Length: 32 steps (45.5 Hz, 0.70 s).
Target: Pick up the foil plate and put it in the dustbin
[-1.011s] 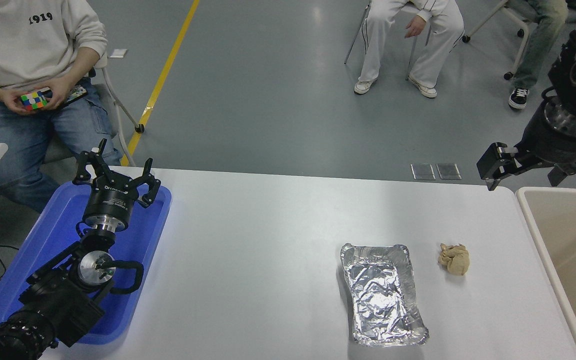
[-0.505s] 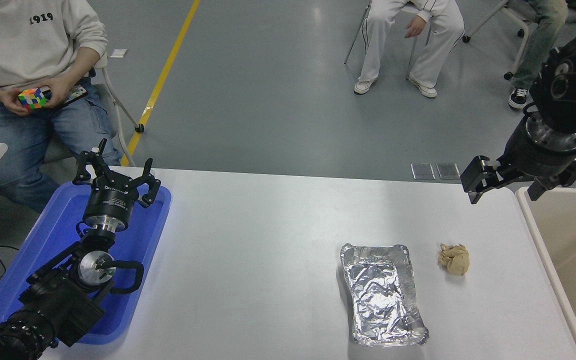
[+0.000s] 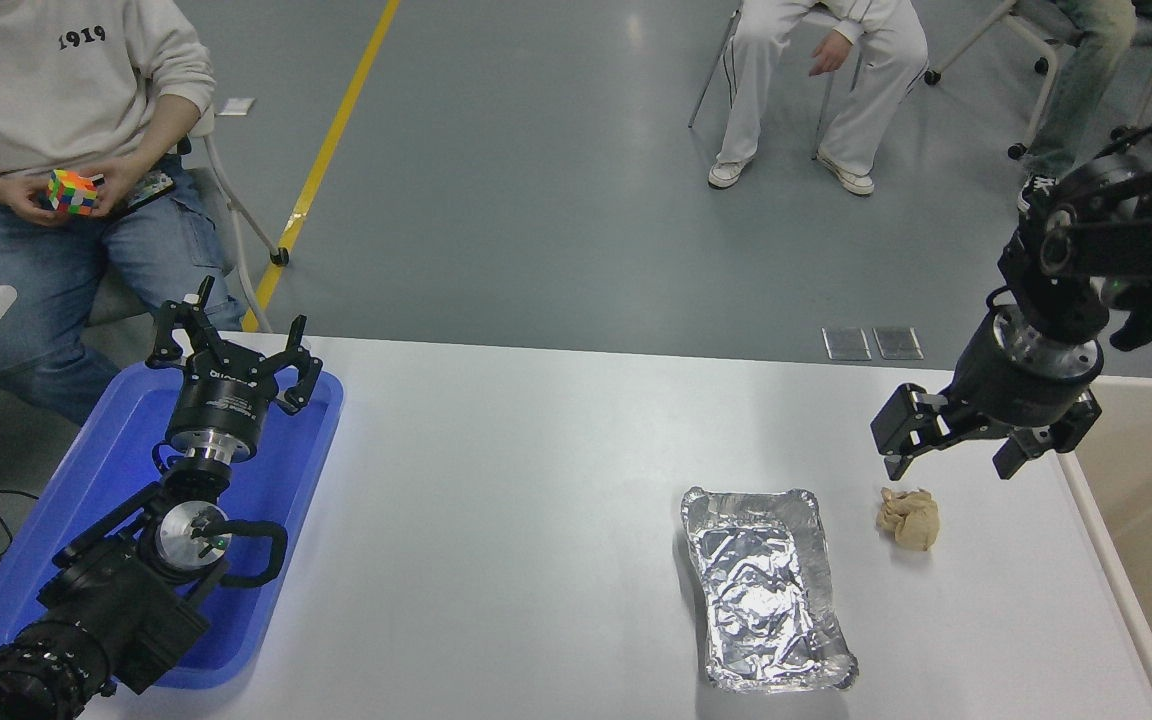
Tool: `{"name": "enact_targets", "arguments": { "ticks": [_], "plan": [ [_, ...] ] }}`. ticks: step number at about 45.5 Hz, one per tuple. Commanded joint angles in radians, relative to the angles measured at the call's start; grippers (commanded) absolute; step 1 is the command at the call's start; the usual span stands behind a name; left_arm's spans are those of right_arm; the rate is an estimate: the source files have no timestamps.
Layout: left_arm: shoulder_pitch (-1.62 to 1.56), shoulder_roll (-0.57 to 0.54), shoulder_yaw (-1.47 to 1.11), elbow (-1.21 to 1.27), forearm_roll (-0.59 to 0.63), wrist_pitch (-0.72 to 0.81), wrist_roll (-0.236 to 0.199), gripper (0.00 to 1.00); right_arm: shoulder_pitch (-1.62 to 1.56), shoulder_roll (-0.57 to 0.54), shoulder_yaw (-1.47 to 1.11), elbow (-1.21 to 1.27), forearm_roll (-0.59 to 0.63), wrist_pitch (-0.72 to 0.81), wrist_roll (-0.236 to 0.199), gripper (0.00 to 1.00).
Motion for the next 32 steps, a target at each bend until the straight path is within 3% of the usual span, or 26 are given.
{"name": "enact_targets", "arguments": {
  "ticks": [1,14,22,32],
  "plan": [
    [0.000,-0.001,0.000,0.000,0.001,0.000,0.000,1.00,-0.095,0.004,0.027,0.000,-0.003,-0.079,-0.001,1.00],
    [0.000,-0.001,0.000,0.000,0.001,0.000,0.000,1.00,-0.248,0.007,0.124,0.000,-0.018,-0.356,0.001,0.98],
    [0.000,-0.001,0.000,0.000,-0.001,0.000,0.000,1.00,-0.296,0.044,0.132,-0.005,-0.027,-0.402,0.001,0.97],
    [0.000,-0.001,0.000,0.000,-0.001,0.000,0.000,1.00,-0.391,0.095,0.188,-0.051,-0.137,-0.447,0.001,0.94]
  ]
}}
